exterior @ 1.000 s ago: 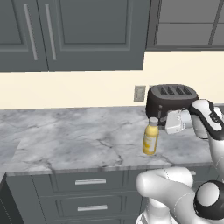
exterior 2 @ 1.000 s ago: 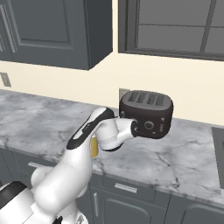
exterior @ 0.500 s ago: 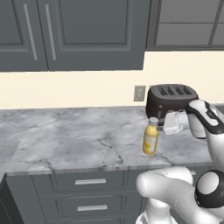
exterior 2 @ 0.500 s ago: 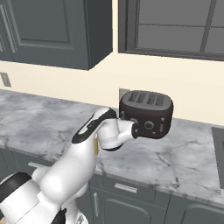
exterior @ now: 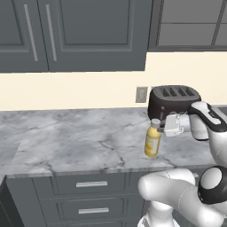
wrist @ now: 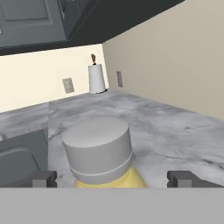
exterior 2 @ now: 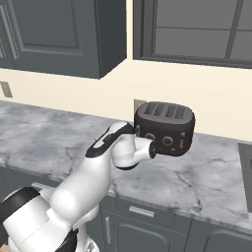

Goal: There is a wine glass and glass cup on the dining counter. Place the wine bottle next to the wine glass and the juice bottle next to the glass cup.

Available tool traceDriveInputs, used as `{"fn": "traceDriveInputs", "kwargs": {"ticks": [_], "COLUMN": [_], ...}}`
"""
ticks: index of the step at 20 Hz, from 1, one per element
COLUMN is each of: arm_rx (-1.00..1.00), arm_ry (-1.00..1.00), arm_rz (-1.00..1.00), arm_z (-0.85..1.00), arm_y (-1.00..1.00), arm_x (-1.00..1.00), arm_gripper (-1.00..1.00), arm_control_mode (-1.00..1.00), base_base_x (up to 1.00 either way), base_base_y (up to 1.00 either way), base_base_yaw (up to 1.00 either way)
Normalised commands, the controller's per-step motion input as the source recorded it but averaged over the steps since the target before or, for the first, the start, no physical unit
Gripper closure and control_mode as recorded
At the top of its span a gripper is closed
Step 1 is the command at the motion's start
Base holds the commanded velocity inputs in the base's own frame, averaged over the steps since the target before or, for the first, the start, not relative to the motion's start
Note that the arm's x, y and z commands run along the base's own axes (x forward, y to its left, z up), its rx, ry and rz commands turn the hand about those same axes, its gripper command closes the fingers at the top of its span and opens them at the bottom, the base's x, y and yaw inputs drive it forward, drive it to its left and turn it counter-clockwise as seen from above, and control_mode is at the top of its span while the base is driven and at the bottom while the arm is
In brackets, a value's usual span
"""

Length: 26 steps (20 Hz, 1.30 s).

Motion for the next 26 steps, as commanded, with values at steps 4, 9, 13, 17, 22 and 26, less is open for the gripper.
{"fn": "traceDriveInputs", "kwargs": {"ticks": [4,9,13,17,22,26], "arm_rx": [0.03,0.02,0.02,0.03,0.04,0.06], "arm_ry": [-0.03,-0.01,0.0,0.0,0.0,0.0], "arm_rz": [0.0,0.0,0.0,0.0,0.0,0.0], "arm_z": [0.0,0.0,0.0,-0.02,-0.02,0.05], "arm_y": [0.17,0.14,0.15,0.14,0.04,0.0], "arm_x": [0.02,0.07,0.12,0.11,0.04,-0.01], "arm_gripper": [-1.0,-1.0,-1.0,-1.0,1.0,1.0], "arm_control_mode": [-1.0,-1.0,-1.0,-1.0,-1.0,-1.0], "base_base_x": [0.0,0.0,0.0,0.0,0.0,0.0], "base_base_y": [0.0,0.0,0.0,0.0,0.0,0.0], "base_base_yaw": [0.0,0.0,0.0,0.0,0.0,0.0]}}
